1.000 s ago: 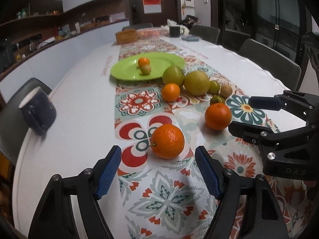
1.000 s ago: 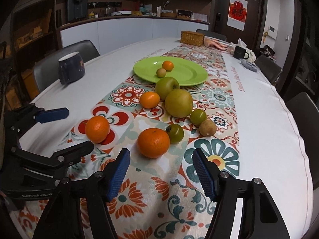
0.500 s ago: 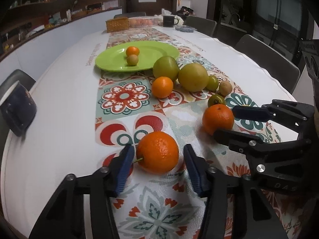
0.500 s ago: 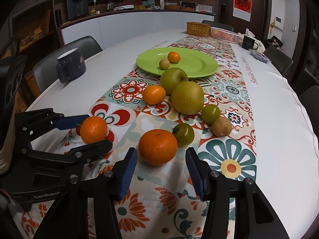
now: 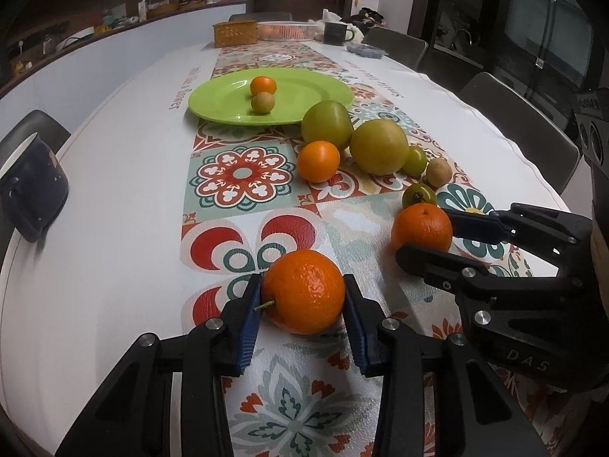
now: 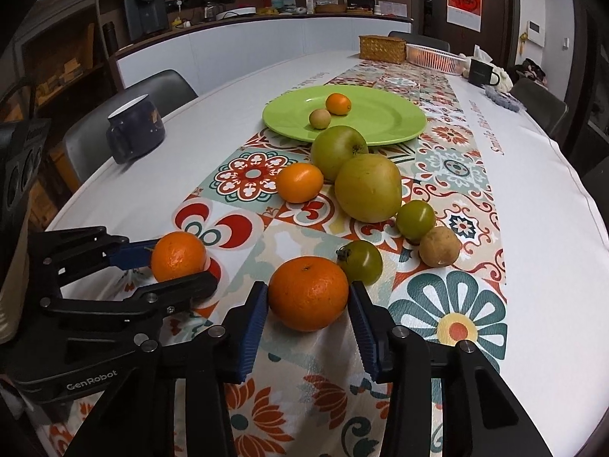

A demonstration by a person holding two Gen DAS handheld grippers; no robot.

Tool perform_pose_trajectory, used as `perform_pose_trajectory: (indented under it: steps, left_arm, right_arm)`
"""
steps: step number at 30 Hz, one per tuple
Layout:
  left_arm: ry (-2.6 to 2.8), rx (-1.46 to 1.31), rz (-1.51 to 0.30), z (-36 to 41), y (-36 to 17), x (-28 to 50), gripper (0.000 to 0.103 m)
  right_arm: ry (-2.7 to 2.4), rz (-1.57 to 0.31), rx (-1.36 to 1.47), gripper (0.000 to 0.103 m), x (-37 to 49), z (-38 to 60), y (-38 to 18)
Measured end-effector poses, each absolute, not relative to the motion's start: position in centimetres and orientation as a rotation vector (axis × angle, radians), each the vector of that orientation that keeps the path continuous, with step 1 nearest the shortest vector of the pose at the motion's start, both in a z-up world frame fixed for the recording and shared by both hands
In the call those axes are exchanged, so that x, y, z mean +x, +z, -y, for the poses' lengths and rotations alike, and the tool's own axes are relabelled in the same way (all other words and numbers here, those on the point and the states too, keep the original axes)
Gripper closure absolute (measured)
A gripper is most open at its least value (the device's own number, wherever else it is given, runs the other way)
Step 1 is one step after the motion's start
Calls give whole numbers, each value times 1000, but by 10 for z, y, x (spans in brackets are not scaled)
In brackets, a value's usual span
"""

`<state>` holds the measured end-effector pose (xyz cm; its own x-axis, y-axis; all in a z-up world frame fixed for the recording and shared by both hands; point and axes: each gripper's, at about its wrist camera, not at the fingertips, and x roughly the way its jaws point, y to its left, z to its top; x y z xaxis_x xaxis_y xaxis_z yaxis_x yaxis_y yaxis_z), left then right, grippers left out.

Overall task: Organize fruits
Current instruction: 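Grasp a large orange with the left tool while the right tool grasps another orange, then lift both oranges, carry them onto the green plate and open both tools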

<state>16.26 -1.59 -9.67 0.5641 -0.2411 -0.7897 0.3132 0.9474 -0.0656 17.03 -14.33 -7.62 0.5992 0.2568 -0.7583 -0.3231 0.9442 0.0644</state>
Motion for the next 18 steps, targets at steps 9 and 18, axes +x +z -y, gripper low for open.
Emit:
perform_pose_trajectory:
  steps: [9,18]
  left_arm:
    - [-310,72,-886,13,-82,154,63]
    - [-292,51,-844,12,-57,138,63]
  right_arm:
    - [342,-841,-75,59,161,143,-63]
    - [338,-792,-65,59,145,146,-40]
